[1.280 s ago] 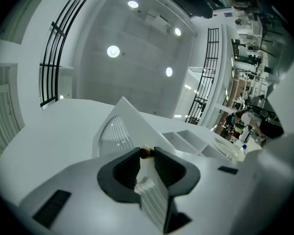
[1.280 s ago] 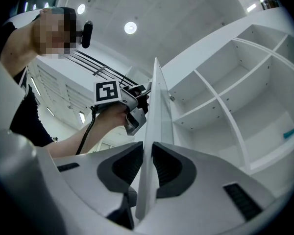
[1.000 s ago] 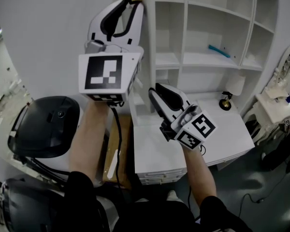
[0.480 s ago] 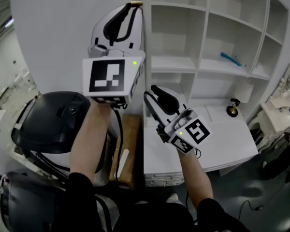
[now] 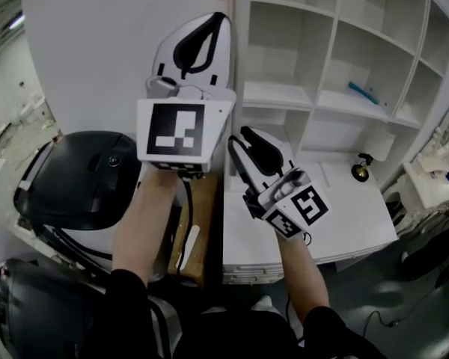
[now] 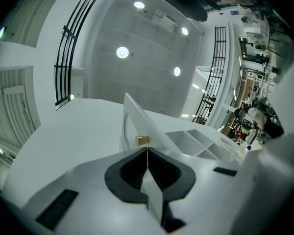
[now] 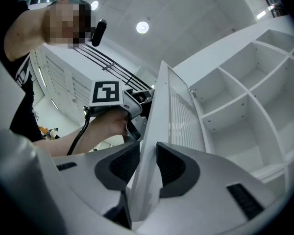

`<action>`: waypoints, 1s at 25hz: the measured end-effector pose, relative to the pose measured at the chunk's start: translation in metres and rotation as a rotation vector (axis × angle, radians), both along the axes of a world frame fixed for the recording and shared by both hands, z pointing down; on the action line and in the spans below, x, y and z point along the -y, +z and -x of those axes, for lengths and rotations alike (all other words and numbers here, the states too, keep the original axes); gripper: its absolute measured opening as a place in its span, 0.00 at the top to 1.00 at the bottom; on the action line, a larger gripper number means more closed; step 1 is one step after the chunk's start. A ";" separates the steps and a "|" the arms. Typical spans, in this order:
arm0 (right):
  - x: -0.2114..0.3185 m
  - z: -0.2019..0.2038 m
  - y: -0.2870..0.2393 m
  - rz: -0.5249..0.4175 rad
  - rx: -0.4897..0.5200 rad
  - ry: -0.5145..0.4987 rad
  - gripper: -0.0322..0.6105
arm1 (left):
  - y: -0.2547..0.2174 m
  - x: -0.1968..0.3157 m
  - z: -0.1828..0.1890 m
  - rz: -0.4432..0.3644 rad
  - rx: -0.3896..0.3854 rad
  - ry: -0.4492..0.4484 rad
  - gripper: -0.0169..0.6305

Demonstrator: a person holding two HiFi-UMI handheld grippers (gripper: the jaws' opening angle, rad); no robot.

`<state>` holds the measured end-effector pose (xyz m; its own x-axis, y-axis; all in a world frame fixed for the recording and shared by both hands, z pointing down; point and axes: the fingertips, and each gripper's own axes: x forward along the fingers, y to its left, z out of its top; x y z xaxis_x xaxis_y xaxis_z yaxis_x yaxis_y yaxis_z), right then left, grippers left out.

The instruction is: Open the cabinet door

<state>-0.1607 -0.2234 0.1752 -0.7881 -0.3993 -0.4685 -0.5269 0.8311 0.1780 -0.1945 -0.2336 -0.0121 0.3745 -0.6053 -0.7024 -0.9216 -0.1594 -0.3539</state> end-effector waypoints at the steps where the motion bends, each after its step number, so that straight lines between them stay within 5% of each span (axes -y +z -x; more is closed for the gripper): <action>1: -0.001 0.000 0.001 -0.005 -0.003 0.007 0.76 | 0.006 0.000 0.001 0.007 -0.005 0.005 0.95; 10: -0.008 -0.023 0.003 -0.012 0.029 0.049 0.79 | 0.063 -0.006 0.007 0.118 -0.071 0.045 0.95; 25: -0.010 -0.058 0.050 0.081 -0.055 0.306 0.89 | 0.186 -0.017 0.008 0.314 -0.184 0.009 0.95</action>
